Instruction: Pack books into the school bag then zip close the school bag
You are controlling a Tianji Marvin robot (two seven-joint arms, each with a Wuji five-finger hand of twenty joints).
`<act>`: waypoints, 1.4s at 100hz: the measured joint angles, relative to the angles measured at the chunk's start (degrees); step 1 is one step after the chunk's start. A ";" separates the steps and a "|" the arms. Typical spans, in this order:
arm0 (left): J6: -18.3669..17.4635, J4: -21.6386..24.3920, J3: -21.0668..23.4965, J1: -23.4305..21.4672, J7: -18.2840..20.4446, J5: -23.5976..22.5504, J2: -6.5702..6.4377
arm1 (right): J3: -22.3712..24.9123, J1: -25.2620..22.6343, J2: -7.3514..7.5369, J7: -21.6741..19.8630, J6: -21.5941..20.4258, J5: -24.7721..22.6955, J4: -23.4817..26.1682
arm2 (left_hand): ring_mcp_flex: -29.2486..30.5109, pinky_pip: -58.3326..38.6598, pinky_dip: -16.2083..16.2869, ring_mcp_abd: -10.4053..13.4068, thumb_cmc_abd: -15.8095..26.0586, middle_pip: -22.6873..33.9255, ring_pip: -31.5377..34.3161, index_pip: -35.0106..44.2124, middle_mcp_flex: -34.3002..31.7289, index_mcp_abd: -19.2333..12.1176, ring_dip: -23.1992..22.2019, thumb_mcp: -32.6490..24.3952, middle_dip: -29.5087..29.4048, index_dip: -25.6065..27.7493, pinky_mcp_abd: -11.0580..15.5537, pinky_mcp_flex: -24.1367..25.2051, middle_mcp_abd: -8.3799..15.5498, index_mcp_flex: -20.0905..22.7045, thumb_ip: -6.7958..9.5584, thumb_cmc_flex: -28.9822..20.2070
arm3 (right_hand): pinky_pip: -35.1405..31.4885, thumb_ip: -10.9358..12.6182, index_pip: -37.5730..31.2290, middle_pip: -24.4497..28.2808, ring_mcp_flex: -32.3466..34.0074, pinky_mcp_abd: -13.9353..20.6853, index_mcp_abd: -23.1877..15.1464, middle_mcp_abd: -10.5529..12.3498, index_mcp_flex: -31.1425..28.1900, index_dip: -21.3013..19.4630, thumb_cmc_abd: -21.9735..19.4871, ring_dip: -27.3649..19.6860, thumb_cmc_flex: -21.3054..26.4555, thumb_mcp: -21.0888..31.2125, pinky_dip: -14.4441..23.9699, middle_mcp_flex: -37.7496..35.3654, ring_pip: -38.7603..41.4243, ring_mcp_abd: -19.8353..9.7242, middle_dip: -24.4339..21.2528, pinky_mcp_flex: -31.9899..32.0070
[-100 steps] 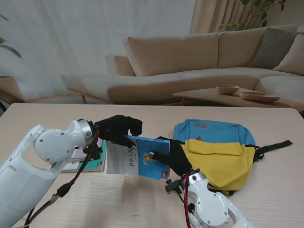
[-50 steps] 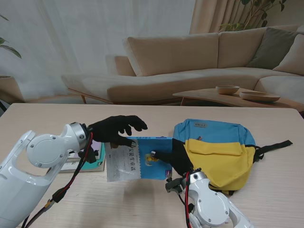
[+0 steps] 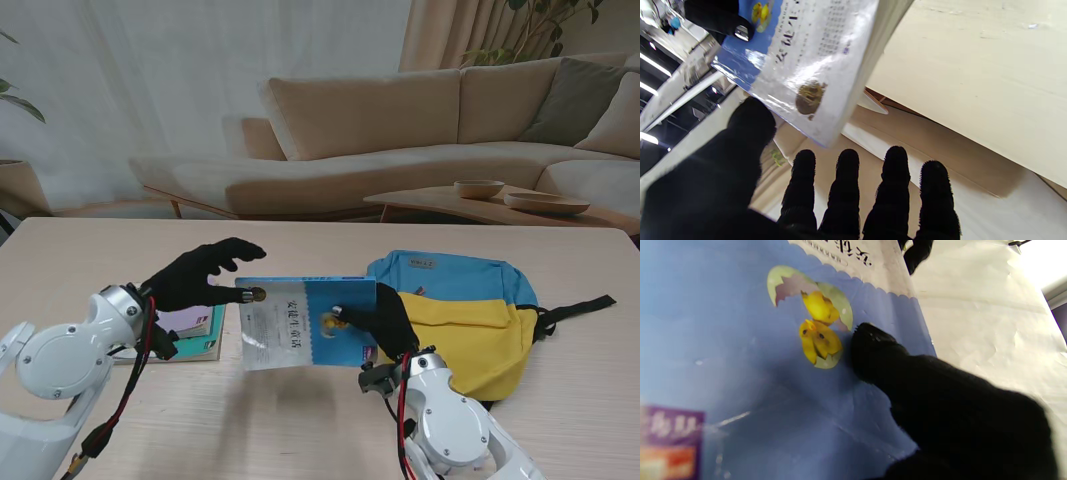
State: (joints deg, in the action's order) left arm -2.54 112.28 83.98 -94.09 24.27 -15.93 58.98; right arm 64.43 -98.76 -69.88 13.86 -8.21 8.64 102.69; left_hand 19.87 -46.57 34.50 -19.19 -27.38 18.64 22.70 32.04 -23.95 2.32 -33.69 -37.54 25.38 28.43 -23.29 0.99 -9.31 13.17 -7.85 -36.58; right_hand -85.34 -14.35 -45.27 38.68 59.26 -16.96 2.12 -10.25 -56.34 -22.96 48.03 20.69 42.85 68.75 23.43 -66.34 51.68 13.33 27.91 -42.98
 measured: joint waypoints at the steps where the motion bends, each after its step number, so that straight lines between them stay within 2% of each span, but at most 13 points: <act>1: 0.06 0.00 0.09 -0.22 -0.34 0.00 0.04 | 0.06 0.01 -0.01 0.04 0.00 0.04 0.00 | 0.01 0.45 0.00 -0.01 0.04 0.00 -0.15 -0.07 0.01 0.00 0.02 0.61 -0.01 -0.03 0.00 0.08 0.00 -0.01 0.00 0.17 | 0.00 0.00 0.00 0.00 0.00 0.00 0.00 0.00 0.00 0.00 0.00 0.00 0.00 0.00 0.00 0.00 0.02 0.00 0.04 0.00; 16: 0.97 -0.17 1.07 -2.60 -2.58 0.99 0.70 | 0.79 0.09 -0.13 0.73 -0.29 0.36 0.06 | -1.64 2.64 0.00 -0.12 0.08 -1.21 -1.82 -1.57 1.40 0.12 0.65 1.52 -0.60 -1.39 0.05 0.78 -0.05 -0.37 0.00 0.83 | -0.32 0.00 0.00 0.01 0.00 -0.01 0.00 -0.07 0.00 -0.26 0.00 0.04 0.00 0.00 0.01 0.00 0.49 0.02 0.62 0.00; 34: 2.84 -1.90 -0.39 -2.90 -4.80 5.78 1.22 | 1.11 0.29 -0.39 2.18 -0.98 1.69 0.44 | -2.00 4.61 0.00 -0.14 0.07 -1.35 -3.18 -2.27 2.06 0.69 1.49 1.52 -0.61 -1.54 0.13 1.10 -0.11 -0.56 0.00 1.53 | -0.59 -0.01 0.00 0.28 0.00 -0.02 0.05 -0.10 0.00 -0.76 0.00 0.55 0.00 0.00 0.01 0.00 0.67 0.09 0.89 -0.01; 51: 4.92 -5.10 -4.33 -0.04 -5.71 10.93 1.71 | 1.11 0.44 -0.73 2.77 -1.29 6.74 1.72 | -2.00 4.69 -0.01 -0.16 0.07 -1.36 -3.21 -2.27 2.06 2.22 1.51 1.50 -0.61 -2.01 0.19 1.10 -0.14 -0.56 0.00 1.53 | -0.60 -0.02 0.00 0.52 0.00 -0.02 0.09 -0.20 -0.01 -1.07 0.01 0.65 0.00 0.00 0.02 0.00 0.72 0.17 0.89 -0.01; 62: 5.21 -7.13 -6.56 2.39 -5.98 13.80 2.16 | 1.14 0.43 -0.86 2.74 -1.20 7.47 2.65 | -2.01 4.71 -0.01 -0.16 0.07 -1.37 -3.22 -2.27 2.06 2.22 1.51 1.46 -0.61 -2.05 0.30 1.10 -0.15 -0.56 0.01 1.53 | -0.61 -0.02 0.00 0.55 0.00 -0.02 0.09 -0.23 -0.01 -1.39 0.01 0.66 0.00 0.00 0.02 0.00 0.74 0.18 0.91 -0.01; 74: 6.05 -8.62 -8.22 4.31 -5.97 19.75 2.70 | 1.31 0.26 -0.90 2.36 -0.98 10.35 3.70 | -2.01 4.74 0.05 -0.16 0.07 -1.12 -3.22 -2.25 1.95 2.93 1.51 1.00 -0.61 -2.06 0.34 0.66 -0.30 -0.45 0.01 1.53 | -0.61 -0.04 0.00 0.56 0.00 -0.02 0.15 -0.38 -0.01 -1.46 0.08 0.68 0.00 0.00 0.07 0.00 0.75 0.25 1.23 -0.01; 86: 6.53 -9.23 -9.42 5.26 -6.01 22.77 3.20 | 1.12 0.33 -0.94 2.52 -0.86 9.87 3.87 | -0.37 4.47 1.63 -0.23 -0.14 0.56 -2.38 0.42 -1.08 3.87 1.51 0.78 -0.61 -2.06 0.35 -1.03 -1.46 2.54 0.01 1.53 | -0.61 -0.05 0.00 0.57 0.00 -0.02 0.15 -0.38 -0.01 -1.49 0.09 0.68 0.00 0.00 0.03 0.00 0.75 0.26 1.28 -0.01; 96: 7.47 -9.36 -10.02 5.59 -5.72 25.99 3.58 | 0.73 0.41 -1.03 2.85 -0.67 9.83 3.87 | 2.94 -0.72 3.27 -0.93 -0.16 3.28 1.14 3.25 -4.74 5.11 0.16 -0.48 0.92 -0.05 0.35 -3.50 -1.64 3.83 0.01 1.42 | -0.61 -0.05 0.00 0.57 0.00 -0.02 0.15 -0.38 -0.01 -1.49 0.09 0.68 0.00 0.00 0.03 0.00 0.75 0.26 1.30 -0.01; 99: 7.71 -9.36 -10.09 5.66 -5.34 26.65 3.64 | 0.60 0.43 -1.05 2.89 -0.60 9.83 3.87 | 4.01 -2.60 3.61 -1.14 -0.16 4.09 2.49 4.50 -5.92 5.14 -0.19 -0.76 1.61 0.95 0.35 -4.32 -1.73 5.44 0.01 1.32 | -0.61 -0.05 0.00 0.57 0.00 -0.02 0.15 -0.39 -0.01 -1.49 0.09 0.68 0.00 0.00 0.03 0.00 0.75 0.26 1.31 -0.01; 117: 8.94 -9.29 -10.45 5.98 -3.35 27.64 3.69 | 0.15 0.53 -1.30 3.59 -0.07 10.29 3.86 | 12.42 -13.01 4.29 -3.06 -0.03 11.18 10.85 13.70 -15.03 5.15 -3.57 -2.35 5.84 8.27 -0.82 -10.62 -2.20 10.23 0.01 -4.38 | -0.64 -0.05 0.32 0.65 0.00 -0.03 0.37 -0.55 -0.61 -1.52 0.35 0.80 0.00 0.01 0.28 0.00 1.25 0.34 1.65 -0.01; 124: 9.30 -9.26 -10.44 6.09 -2.67 28.20 3.66 | 0.15 0.54 -1.32 3.70 0.13 10.44 3.84 | 14.48 -15.87 4.32 -3.80 0.00 13.16 13.32 17.24 -17.20 4.96 -4.48 1.15 8.08 9.58 -1.48 -12.25 -2.20 10.80 0.01 -9.13 | -0.65 -0.05 0.32 0.66 0.00 -0.02 0.42 -0.55 -0.61 -2.23 0.36 0.80 0.00 0.03 0.25 0.00 1.29 0.35 1.65 -0.01; 132: 9.30 -9.21 -10.42 6.09 -2.57 28.63 3.63 | 0.13 0.54 -1.34 3.82 0.47 10.71 3.84 | 16.49 -18.01 4.32 -3.97 0.51 11.48 14.87 20.13 -20.88 4.18 -4.83 6.58 15.22 9.59 -1.82 -14.24 -2.13 10.80 -0.02 -15.35 | -0.65 -0.05 0.32 0.67 0.00 -0.03 0.43 -0.55 -0.61 -2.65 0.36 0.80 0.00 0.03 0.20 0.00 1.29 0.36 1.65 -0.01; 140: 9.29 -9.06 -10.20 6.01 -1.86 28.82 3.58 | 0.12 0.54 -1.35 3.87 0.76 10.76 3.84 | 18.53 -19.58 4.32 -4.52 2.55 4.36 16.28 22.03 -26.18 3.40 -4.87 11.22 21.22 9.59 -2.46 -16.26 -2.09 12.08 -0.05 -21.24 | -0.65 -0.05 0.32 0.67 0.00 -0.03 0.44 -0.56 -0.61 -2.73 0.36 0.80 0.00 0.04 0.13 0.00 1.29 0.37 1.65 0.10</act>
State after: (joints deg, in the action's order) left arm 6.75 103.22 73.78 -88.08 22.41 12.89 62.56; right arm 64.55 -98.23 -71.23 17.73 -7.45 19.40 106.52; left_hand 38.41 -66.15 38.82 -23.71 -24.83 22.99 38.98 54.07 -50.13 5.72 -38.56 -26.32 46.59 38.02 -25.75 -15.27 -11.40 25.25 -7.90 -57.82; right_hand -85.98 -14.40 -44.94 39.35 59.26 -16.99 2.55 -10.80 -56.95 -25.69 48.39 21.49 42.85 68.79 23.56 -66.34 52.98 13.71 29.57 -42.88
